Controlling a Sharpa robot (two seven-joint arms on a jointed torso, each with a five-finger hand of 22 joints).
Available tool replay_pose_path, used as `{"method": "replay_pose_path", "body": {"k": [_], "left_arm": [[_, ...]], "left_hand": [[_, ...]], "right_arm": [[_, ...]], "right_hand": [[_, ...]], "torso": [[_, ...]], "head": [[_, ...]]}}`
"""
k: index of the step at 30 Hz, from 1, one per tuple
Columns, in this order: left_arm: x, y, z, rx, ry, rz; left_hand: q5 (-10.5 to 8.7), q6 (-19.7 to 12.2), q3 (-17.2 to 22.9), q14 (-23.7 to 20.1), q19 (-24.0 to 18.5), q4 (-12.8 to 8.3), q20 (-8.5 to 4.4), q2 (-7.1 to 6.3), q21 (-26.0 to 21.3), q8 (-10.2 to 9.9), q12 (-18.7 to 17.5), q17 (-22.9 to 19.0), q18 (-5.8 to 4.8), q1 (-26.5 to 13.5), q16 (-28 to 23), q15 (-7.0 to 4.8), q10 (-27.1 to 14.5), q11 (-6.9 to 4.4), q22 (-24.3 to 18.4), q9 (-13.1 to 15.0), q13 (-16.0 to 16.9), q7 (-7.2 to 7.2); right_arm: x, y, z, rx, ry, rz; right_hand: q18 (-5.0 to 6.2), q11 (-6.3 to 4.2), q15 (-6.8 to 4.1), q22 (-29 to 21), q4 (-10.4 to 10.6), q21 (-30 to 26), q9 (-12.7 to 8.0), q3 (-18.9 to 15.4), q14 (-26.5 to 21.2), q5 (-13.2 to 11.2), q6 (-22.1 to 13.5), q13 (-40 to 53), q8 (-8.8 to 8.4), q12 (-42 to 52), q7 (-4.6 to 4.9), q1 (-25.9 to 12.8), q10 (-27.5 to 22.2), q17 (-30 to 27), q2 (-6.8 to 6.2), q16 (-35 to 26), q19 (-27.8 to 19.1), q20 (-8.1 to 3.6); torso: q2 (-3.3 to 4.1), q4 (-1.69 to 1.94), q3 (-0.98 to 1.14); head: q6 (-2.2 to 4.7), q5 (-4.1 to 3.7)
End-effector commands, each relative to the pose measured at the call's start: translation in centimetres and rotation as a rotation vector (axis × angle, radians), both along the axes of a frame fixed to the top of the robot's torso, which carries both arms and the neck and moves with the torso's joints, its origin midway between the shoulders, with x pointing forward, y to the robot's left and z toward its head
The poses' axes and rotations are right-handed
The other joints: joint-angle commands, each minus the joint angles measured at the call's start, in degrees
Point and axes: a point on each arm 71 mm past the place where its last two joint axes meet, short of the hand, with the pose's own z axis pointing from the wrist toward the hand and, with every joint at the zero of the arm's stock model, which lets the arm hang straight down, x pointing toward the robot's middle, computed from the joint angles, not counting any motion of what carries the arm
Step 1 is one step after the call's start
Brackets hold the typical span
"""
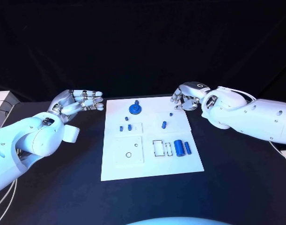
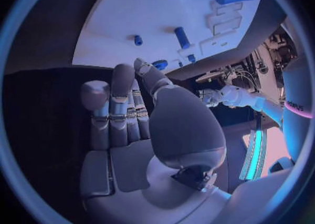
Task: Assemble the parts on the task board
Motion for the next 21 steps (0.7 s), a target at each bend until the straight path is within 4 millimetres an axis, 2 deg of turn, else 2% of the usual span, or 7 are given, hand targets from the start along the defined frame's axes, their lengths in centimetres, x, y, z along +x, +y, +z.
{"method": "replay_pose_path", "body": {"k": [1, 4, 7, 8, 12, 13, 21], "left_arm": [[-0.4, -0.5, 0.5, -0.102, -0.011, -0.04], [-0.6, -0.6, 0.6, -0.112, -0.014, -0.043], [-0.8, -0.7, 0.7, -0.12, -0.018, -0.044], [-0.8, -0.7, 0.7, -0.122, -0.019, -0.044], [-1.0, -0.7, 0.8, -0.124, -0.021, -0.044], [-1.0, -0.7, 0.8, -0.125, -0.022, -0.043], [-1.0, -0.7, 0.8, -0.122, -0.025, -0.033]], "left_hand": [[0.29, 0.14, 0.99, -0.69, -0.6, -0.13, 0.23, -0.27, -0.12, -0.03, 0.16, -0.86, -0.61, 0.47, 0.02, 0.55, -0.74, 0.38, -2.59, -0.02, 0.06, 0.09], [0.3, 0.19, 1.75, -1.38, -0.4, -0.27, 0.41, -0.46, -0.22, 0.04, 0.01, -1.69, -0.59, 0.21, -0.22, 0.83, -1.14, 0.57, -5.27, 0.01, 0.0, 0.12], [0.27, 0.0, 2.01, -4.63, -2.14, -0.43, 1.33, -0.73, -0.33, 0.02, 0.04, -3.08, -0.86, -0.13, -0.19, 2.02, -2.94, 1.3, -8.89, 0.0, 0.0, 0.16], [0.28, 0.01, 2.35, -4.13, -1.15, -1.04, 2.28, -0.24, 0.18, 0.08, 0.01, -4.33, 0.34, -0.43, 0.23, 2.16, -3.11, 1.31, -16.24, 0.0, -0.02, 0.19], [0.3, -0.18, 1.89, -5.67, -0.28, -1.64, 2.47, -0.47, -0.06, 0.05, 0.01, -3.92, 0.46, -0.5, -0.26, 2.51, -4.32, 1.76, -19.57, 0.0, -0.01, 0.24], [0.3, -0.12, 1.54, -5.35, 0.62, -2.08, 2.44, -0.3, 0.03, 0.06, 0.0, -3.86, 0.58, -0.62, -0.26, 2.48, -4.36, 1.62, -22.19, 0.01, -0.02, 0.47], [0.28, -0.35, 1.5, -5.0, 1.82, -2.63, 2.17, -0.09, 0.22, 0.04, 0.08, -3.74, 0.5, -0.75, -0.19, 2.3, -4.64, 1.91, -26.55, 0.0, 0.0, 1.04]], "right_arm": [[0.0, 0.2, -0.6, -0.116, -0.005, -0.019], [0.0, 0.4, -1.0, -0.13, 0.007, -0.02], [0.0, 0.7, -1.6, -0.143, 0.024, -0.02], [0.0, 0.8, -1.8, -0.146, 0.03, -0.019], [-0.1, 1.0, -2.5, -0.153, 0.049, -0.017], [-0.1, 1.1, -2.7, -0.153, 0.056, -0.015], [-0.3, 1.8, -3.5, -0.152, 0.084, 0.0]], "right_hand": [[0.94, 0.11, 0.36, 0.95, 0.87, 0.35, 0.03, 0.24, 0.47, -0.32, -0.6, -0.08, -0.14, -0.09, -0.25, 0.12, -0.67, 0.58, -1.0, 1.78, 0.61, 0.25], [1.52, 0.07, 0.51, 0.87, 2.32, -0.97, 0.04, 0.7, -0.44, -0.41, -0.7, -0.08, -0.19, -0.08, -0.19, 0.71, -0.67, 1.04, -1.65, 4.1, 1.41, 0.58], [1.72, 0.1, 0.6, 1.51, 3.9, -2.26, 0.07, 1.11, -0.95, -0.44, -0.64, -0.08, -0.19, -0.11, -0.18, 1.38, -0.85, 0.59, -2.35, 5.71, 2.1, 0.76], [1.72, 0.1, 0.6, 1.51, 3.9, -2.26, 0.07, 1.11, -0.95, -0.44, -0.64, -0.08, -0.19, -0.11, -0.18, 1.38, -0.85, 0.59, -2.35, 5.71, 2.1, 0.76], [1.68, 0.12, 0.63, 3.06, 5.2, -3.38, 0.06, 1.49, -1.21, -0.46, -0.6, -0.08, -0.18, -0.1, -0.15, 2.02, -0.75, -0.35, -2.98, 6.79, 2.74, 0.77], [1.69, 0.14, 0.66, 3.8, 5.52, -3.72, 0.06, 1.63, -1.26, -0.47, -0.54, -0.07, -0.22, -0.09, -0.12, 2.2, -0.73, -0.54, -3.1, 7.34, 2.99, 0.78], [1.78, 0.17, 0.7, 6.39, 6.07, -5.46, 0.07, 2.27, -1.64, -0.19, -0.24, -0.08, -0.2, -0.09, 0.1, 2.46, -0.65, -1.33, -3.29, 8.66, 3.65, 0.83]], "torso": [[-0.19, 0.07, -0.18], [-0.2, 0.14, -0.25], [-0.17, 0.16, -0.22], [-0.18, 0.18, -0.27], [-0.17, 0.14, -0.23], [-0.14, 0.16, -0.19], [-0.11, 0.18, -0.15]], "head": [[0.01, -0.19], [-0.03, -0.29], [-0.01, -0.29], [0.0, -0.3], [-0.01, -0.09], [-0.03, -0.01], [-0.21, 0.14]]}}
